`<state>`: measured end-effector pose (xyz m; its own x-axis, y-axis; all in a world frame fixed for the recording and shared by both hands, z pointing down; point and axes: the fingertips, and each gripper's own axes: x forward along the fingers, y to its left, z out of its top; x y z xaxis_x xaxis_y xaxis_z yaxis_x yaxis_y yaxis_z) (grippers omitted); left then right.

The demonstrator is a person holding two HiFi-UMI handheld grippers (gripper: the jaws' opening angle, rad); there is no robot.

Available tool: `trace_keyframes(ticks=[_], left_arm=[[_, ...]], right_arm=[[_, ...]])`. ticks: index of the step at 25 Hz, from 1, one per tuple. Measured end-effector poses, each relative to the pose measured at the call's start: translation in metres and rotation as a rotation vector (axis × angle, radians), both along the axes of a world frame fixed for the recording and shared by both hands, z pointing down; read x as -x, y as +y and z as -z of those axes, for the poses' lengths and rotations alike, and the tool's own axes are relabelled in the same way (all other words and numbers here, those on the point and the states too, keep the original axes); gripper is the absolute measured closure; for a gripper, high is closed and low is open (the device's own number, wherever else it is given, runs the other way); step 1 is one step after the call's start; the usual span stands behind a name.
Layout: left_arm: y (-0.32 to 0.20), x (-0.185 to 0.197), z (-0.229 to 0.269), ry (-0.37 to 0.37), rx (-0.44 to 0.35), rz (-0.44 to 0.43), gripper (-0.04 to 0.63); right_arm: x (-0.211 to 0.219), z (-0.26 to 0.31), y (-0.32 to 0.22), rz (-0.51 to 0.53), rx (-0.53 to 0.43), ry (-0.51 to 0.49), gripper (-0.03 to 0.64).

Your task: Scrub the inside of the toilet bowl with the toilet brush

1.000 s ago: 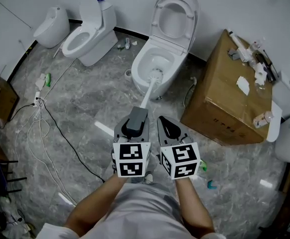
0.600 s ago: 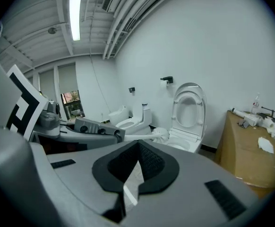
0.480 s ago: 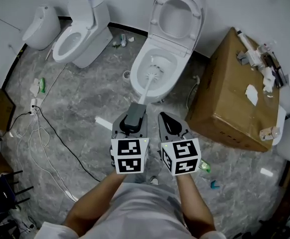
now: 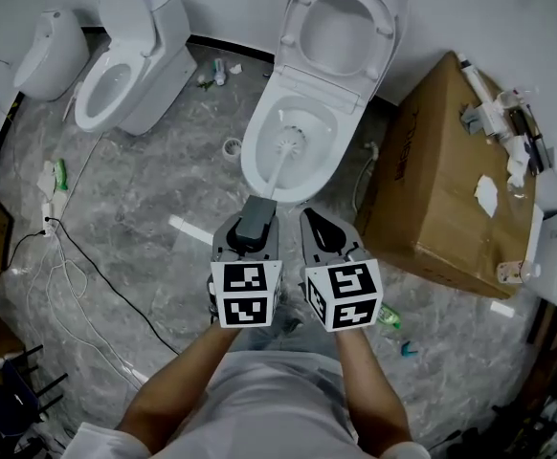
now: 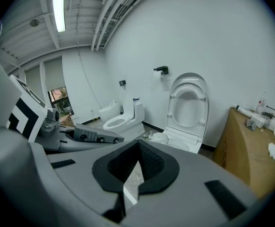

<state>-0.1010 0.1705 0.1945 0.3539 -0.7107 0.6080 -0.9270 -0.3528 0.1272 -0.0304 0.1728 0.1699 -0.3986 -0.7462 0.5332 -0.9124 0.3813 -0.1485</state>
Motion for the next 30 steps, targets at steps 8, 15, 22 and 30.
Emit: trace_keyframes(ticks=[8,15,22,30], left_arm=[[-0.040,-0.003,-0.045,0.007,0.077,0.004,0.439],[-0.083,-0.016,-0.097,0.002,0.142,0.027,0.439],[-0.136,-0.039,-0.146,-0.027,0.198,0.056,0.439],[-0.193,-0.061,-0.208,-0.074,0.238,0.055,0.439]], right_arm=[[-0.002,-0.034,-0.046,0.020,0.036,0.021,0.618],[-0.022,-0.071,-0.096,0.033,0.067,0.023,0.618],[-0.048,-0.117,-0.157,0.067,0.101,0.010,0.618],[-0.074,-0.186,-0.218,0.110,0.153,-0.020,0.618]])
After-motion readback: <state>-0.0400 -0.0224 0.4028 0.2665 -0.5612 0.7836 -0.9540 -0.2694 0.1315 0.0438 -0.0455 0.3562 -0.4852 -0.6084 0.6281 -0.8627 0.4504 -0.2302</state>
